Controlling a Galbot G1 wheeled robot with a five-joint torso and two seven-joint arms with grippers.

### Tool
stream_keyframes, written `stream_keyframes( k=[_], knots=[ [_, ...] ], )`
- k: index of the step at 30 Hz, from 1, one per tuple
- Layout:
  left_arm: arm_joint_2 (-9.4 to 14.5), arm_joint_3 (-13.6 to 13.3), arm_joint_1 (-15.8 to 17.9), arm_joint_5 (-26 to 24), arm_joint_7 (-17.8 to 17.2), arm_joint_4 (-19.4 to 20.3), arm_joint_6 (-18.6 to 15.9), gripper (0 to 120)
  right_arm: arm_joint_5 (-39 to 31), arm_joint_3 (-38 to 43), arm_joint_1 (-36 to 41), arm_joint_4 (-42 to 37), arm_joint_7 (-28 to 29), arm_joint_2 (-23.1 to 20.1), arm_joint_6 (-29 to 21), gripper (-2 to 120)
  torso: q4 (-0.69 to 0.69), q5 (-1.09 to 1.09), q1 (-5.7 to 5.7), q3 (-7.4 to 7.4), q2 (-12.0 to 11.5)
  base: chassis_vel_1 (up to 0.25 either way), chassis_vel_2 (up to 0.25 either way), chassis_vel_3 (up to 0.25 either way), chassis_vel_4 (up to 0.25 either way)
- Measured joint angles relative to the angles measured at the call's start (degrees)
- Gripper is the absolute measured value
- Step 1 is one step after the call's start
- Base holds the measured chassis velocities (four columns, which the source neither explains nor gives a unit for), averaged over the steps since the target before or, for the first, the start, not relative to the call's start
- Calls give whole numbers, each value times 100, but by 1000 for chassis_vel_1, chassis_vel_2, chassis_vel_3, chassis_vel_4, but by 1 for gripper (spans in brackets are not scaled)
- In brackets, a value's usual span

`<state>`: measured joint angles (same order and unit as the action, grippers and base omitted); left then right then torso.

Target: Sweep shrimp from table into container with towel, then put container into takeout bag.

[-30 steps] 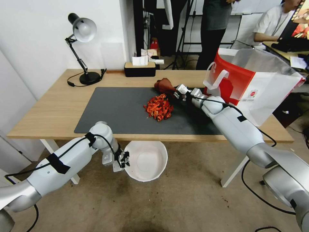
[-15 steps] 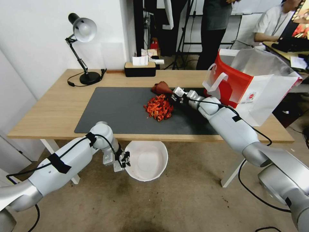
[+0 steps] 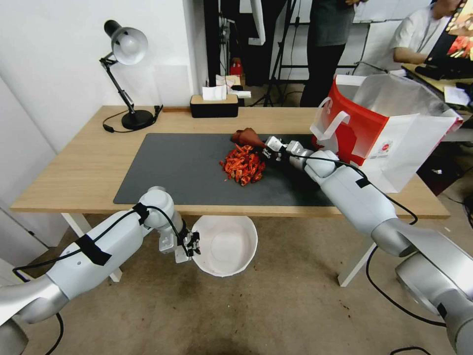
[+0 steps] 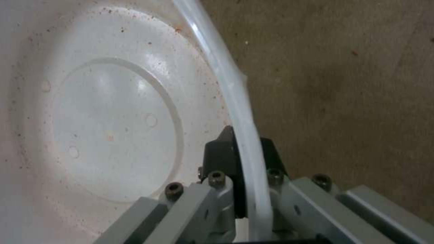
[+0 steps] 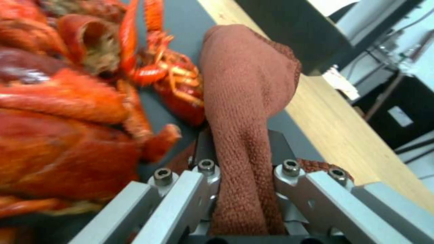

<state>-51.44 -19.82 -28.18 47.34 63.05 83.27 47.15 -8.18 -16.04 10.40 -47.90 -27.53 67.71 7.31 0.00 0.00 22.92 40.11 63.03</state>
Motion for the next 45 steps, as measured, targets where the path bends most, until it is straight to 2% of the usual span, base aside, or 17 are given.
stream_keyframes(
  k=[15,27,38,45],
  knots=[
    [55,2,-14,-17,-55,3,-2,0,-185,2,-8,-69,-1022,-175,294,7,-1,0,0,-1,0,0,0,0,0],
    [35,16,-30,-30,-87,-40,-2,0,-334,-48,-4,-103,-1548,-165,487,7,-1,0,-1,-1,0,0,0,0,0],
    [150,32,-24,-46,-182,-82,-2,0,-373,-77,185,-446,-1655,-313,508,7,-1,0,-2,-2,1,0,0,0,0],
    [-8,-52,-4,-45,-174,-135,-2,0,-349,-57,318,-664,-1505,-349,401,7,-2,-1,-2,-1,1,0,0,0,0]
  ],
)
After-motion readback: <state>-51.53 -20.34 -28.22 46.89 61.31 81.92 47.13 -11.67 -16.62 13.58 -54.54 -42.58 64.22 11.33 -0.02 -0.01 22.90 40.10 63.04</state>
